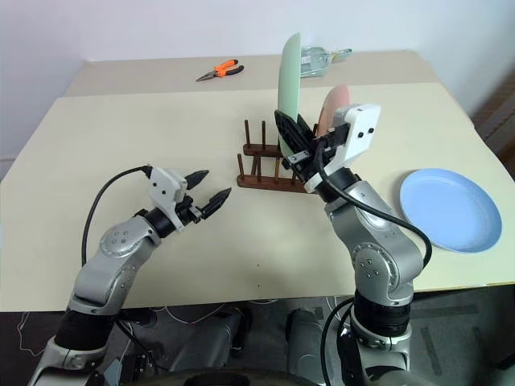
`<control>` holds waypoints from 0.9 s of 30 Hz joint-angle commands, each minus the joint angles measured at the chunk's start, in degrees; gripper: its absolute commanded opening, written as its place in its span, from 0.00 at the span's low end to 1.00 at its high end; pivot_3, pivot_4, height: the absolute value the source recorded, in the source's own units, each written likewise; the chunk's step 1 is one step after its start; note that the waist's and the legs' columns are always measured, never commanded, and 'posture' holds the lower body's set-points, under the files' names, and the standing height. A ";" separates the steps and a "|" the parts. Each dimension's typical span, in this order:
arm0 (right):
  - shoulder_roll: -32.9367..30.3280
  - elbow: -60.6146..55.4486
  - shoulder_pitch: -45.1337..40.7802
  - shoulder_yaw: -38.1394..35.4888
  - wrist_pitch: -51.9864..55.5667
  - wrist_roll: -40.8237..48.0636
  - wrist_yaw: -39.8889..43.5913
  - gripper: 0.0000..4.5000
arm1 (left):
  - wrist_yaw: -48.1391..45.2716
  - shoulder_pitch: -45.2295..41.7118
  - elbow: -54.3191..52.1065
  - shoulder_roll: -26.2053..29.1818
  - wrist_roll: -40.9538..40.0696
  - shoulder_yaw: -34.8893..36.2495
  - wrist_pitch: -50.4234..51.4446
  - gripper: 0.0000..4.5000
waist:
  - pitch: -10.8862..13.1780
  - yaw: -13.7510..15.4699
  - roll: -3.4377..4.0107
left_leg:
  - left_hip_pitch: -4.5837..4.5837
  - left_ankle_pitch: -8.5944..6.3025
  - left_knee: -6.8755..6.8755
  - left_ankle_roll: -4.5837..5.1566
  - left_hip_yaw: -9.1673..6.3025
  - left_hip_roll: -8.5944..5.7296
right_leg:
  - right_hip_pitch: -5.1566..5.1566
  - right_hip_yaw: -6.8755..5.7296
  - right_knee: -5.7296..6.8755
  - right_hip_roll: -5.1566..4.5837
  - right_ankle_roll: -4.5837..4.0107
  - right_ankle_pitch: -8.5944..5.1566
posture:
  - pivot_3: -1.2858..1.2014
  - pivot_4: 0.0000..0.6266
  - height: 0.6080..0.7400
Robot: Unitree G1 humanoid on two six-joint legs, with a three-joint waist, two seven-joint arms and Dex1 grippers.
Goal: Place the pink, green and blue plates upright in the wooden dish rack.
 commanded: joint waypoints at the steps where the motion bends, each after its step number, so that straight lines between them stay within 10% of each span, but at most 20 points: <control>1: 0.37 0.22 -1.02 -2.14 0.54 3.83 -1.78 0.00 | -1.26 0.45 -3.14 0.28 0.64 -0.96 -0.37 0.79 | 0.00 0.01 0.00 | 0.00 0.00 0.00 0.00 0.00 0.00 | 0.00 0.00 0.00 0.00 0.00 0.00 | 0.52 0.24 0.91; 10: -1.92 5.48 -2.64 -2.16 5.19 7.68 -4.23 0.00 | -1.64 0.49 -3.56 -0.31 1.50 -1.60 -0.10 0.79 | 0.01 0.00 0.01 | 0.00 0.00 0.00 0.01 0.00 0.01 | 0.00 -0.01 0.00 0.01 0.00 0.00 | 0.52 0.24 0.91; 17: -6.37 5.55 -4.55 1.58 3.18 2.59 -2.38 0.69 | -2.03 0.56 -3.35 -0.50 1.80 -1.77 -0.15 0.79 | 0.01 0.02 0.02 | -0.01 0.00 0.00 0.01 0.00 0.01 | 0.00 -0.01 -0.01 0.00 0.00 0.00 | 0.52 0.24 0.91; 27: -19.72 3.89 -10.23 3.46 -6.97 -8.86 6.83 0.69 | -2.69 0.03 -2.65 -0.91 1.95 -1.54 -0.26 0.79 | 0.03 0.03 0.03 | -0.05 0.00 0.02 0.01 0.01 0.00 | -0.01 -0.04 -0.04 -0.02 0.01 -0.01 | 0.52 0.24 0.91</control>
